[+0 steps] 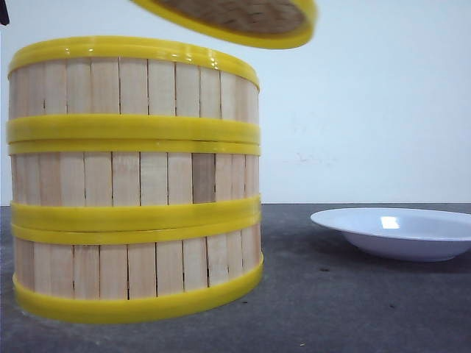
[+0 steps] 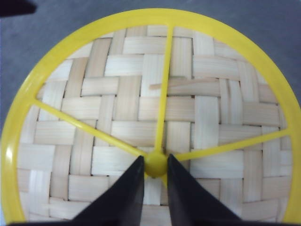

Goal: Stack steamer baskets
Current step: 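Carry the lid over the stack and lower it onto the top basket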

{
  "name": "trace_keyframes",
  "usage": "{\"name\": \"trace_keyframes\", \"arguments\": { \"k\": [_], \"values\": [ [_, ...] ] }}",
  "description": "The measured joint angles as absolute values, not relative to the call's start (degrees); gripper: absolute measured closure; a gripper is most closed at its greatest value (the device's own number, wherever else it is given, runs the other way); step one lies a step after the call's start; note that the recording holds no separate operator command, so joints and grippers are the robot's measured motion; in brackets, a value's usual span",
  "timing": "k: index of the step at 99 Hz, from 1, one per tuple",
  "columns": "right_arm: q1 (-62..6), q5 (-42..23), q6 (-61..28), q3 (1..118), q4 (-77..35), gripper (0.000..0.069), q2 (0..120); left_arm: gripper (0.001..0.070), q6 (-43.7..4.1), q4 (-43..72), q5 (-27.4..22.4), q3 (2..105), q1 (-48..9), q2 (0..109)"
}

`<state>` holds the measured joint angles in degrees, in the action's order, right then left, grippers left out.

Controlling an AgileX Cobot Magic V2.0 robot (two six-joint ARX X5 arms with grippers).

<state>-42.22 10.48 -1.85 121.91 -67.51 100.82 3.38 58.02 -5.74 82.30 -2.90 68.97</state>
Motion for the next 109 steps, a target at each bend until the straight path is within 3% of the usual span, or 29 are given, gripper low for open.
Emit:
{"name": "trace_keyframes", "arguments": {
  "k": [27, 109],
  "values": [
    [-46.5, 10.3, -2.8, 122.2, -68.0, 0.063, 105.6, 0.0433, 3.4, 58.0, -5.7, 82.3, -2.9, 69.0],
    [-49.9, 8.5, -4.5, 122.2, -67.9, 0.063, 110.3, 0.0433, 3.4, 58.2, -5.7, 82.3, -2.9, 69.0]
  ]
}}
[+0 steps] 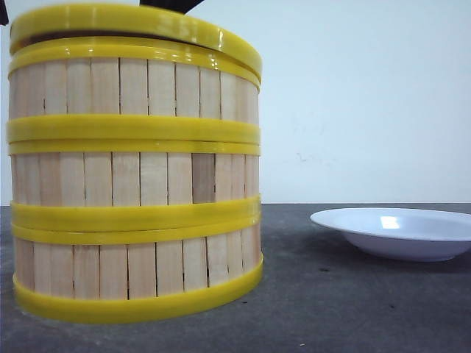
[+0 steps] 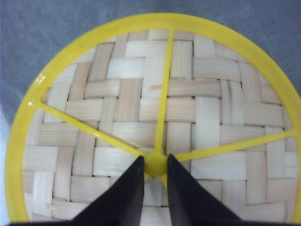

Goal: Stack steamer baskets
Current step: 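Carry the lid over the stack and lower it onto the top basket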

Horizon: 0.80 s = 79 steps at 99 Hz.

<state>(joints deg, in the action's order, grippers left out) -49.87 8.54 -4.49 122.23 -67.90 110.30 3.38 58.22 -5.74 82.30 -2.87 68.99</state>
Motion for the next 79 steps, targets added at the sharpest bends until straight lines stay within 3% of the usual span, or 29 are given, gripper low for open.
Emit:
{"name": "trace_keyframes", "arguments": {
  "k": [26, 50, 79],
  "values": [
    [-50.2, 6.9, -4.8, 122.5, -67.9, 0.0623, 110.8, 0.0433, 3.4, 58.4, -5.7, 82.3, -2.9, 69.0],
    [-50.2, 6.4, -5.1, 122.5, -67.9, 0.0401, 111.2, 0.0433, 3.4, 58.4, -5.7, 82.3, -2.9, 69.0],
    [-46.5, 6.0, -5.8, 126.0, -67.9, 0.0374, 108.8, 0.0433, 3.4, 58.5, -5.7, 82.3, -2.9, 69.0]
  ]
}}
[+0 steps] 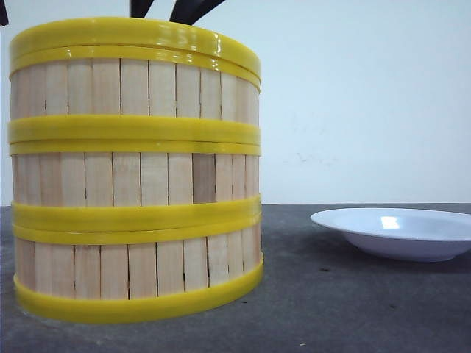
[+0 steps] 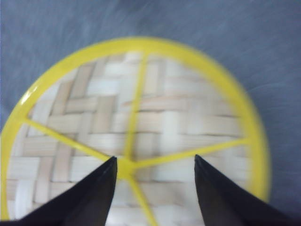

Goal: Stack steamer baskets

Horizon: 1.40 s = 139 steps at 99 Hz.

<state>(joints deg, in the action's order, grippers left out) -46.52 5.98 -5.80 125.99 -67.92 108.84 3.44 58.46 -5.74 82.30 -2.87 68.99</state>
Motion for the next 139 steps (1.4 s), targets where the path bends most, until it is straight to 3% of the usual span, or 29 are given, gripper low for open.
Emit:
{"name": "trace_keyframes", "arguments": {
  "k": [24, 44, 66, 89, 117, 139],
  "values": [
    [-37.6, 5.7, -5.8, 126.8, -70.7, 0.0374, 98.2, 0.0433, 3.6, 58.4, -5.7, 81.9, -2.9, 68.1],
    [-29.1, 5.7, -5.8, 121.4, -73.5, 0.0375, 91.2, 0.0433, 3.5, 56.4, -5.7, 74.5, -2.9, 59.3],
    [-18.5, 5.8, -5.7, 103.8, -66.9, 0.0375, 78.5, 0.0433, 2.4, 55.0, -6.0, 63.2, -2.9, 49.4],
    [-8.5, 6.0, -4.4, 78.4, -57.9, 0.0375, 61.8, 0.0433, 1.0, 55.1, -7.2, 57.1, -2.9, 47.1],
    [-5.8, 6.3, -0.4, 53.5, -51.3, 0.0375, 49.3, 0.0433, 0.6, 54.1, -7.2, 57.1, -2.9, 47.0],
    [-5.8, 6.3, 0.5, 49.8, -50.2, 0.0375, 48.0, 0.0433, 0.5, 52.9, -7.2, 57.1, -2.9, 47.1]
  ]
}}
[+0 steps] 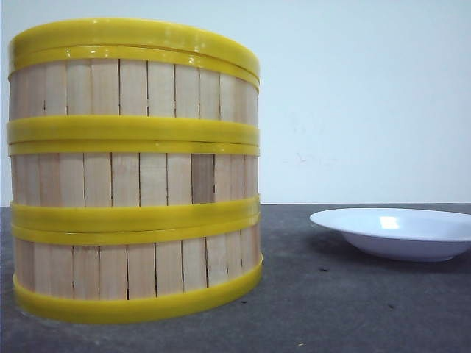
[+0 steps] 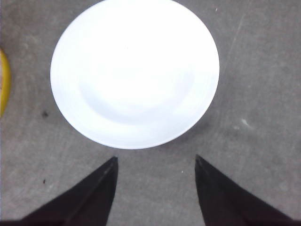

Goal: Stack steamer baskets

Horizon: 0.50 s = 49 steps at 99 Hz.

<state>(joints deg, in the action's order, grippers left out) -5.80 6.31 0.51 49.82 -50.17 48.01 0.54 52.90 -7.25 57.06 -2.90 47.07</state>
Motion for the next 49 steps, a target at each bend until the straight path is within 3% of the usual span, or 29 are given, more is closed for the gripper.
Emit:
{"name": "trace_keyframes", "arguments": {
  "k": [7, 12, 21, 26, 49],
  "values": [
    [-5.8, 6.3, 0.5, 49.8, -50.2, 0.0375, 48.0, 0.0439, 0.4, 52.9, -7.2, 57.1, -2.9, 47.1],
    [-5.8, 6.3, 0.7, 49.8, -50.2, 0.0389, 48.0, 0.0479, 0.3, 52.9, -7.3, 57.1, -2.9, 47.1],
    [-5.8, 6.3, 1.3, 49.8, -50.1, 0.0571, 48.0, 0.0628, 0.0, 52.9, -7.3, 57.1, -2.9, 47.1],
    [-5.8, 6.3, 1.3, 49.8, -50.0, 0.0628, 48.0, 0.0668, -0.1, 52.9, -7.2, 57.1, -2.9, 47.1],
    [-5.8, 6.1, 1.7, 49.8, -49.5, 0.0676, 48.0, 0.0695, -0.5, 52.9, -7.3, 57.1, -2.9, 47.1]
  ]
}}
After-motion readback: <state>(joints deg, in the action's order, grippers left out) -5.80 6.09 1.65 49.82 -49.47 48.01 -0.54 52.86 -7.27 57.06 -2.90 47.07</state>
